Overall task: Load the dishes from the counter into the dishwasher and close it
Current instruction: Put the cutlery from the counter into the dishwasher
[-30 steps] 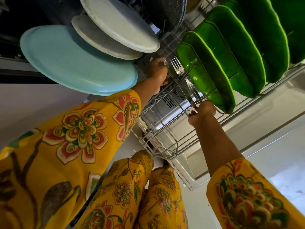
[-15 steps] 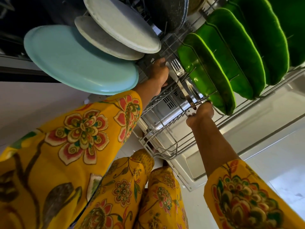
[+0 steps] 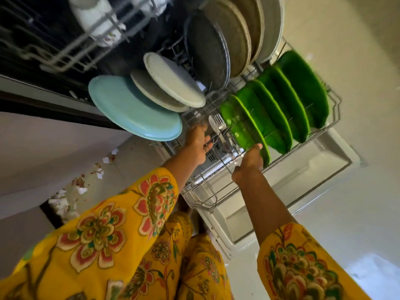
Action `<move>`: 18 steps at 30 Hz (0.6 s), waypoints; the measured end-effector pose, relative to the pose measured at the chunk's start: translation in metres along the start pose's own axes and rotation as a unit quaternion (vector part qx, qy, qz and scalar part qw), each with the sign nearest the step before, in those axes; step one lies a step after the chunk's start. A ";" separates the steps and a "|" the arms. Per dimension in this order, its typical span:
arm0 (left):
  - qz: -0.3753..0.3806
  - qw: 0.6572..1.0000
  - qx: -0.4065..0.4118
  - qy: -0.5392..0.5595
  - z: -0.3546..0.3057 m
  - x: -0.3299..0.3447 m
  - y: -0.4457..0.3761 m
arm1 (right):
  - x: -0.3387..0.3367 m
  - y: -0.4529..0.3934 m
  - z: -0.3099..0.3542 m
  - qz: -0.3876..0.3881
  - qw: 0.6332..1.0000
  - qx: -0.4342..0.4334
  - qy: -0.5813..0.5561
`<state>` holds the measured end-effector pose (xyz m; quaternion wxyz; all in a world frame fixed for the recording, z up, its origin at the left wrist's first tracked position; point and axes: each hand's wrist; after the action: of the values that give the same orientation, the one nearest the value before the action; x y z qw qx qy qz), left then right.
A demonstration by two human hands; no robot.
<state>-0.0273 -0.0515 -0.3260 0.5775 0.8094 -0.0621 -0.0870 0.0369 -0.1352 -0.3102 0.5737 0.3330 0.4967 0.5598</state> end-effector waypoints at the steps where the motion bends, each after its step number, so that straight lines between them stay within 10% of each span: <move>1: 0.010 1.000 0.001 0.001 0.000 -0.003 0.012 | -0.003 0.012 0.003 0.017 1.000 -0.010 0.016; 18: 0.018 0.968 0.113 0.224 -0.039 -0.106 0.215 | 0.000 0.232 -0.012 0.259 0.881 -0.255 0.302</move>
<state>-0.1227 -0.0641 -0.1034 0.4830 0.8670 0.0448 0.1140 -0.0470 -0.1016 -0.0957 0.2955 0.1066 0.3817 0.8693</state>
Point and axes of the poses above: each hand's wrist, its own y-axis away from the middle knuckle, its own x-axis out of the palm, z = x × y, and after that the axes turned 8 degrees about -y, right-handed
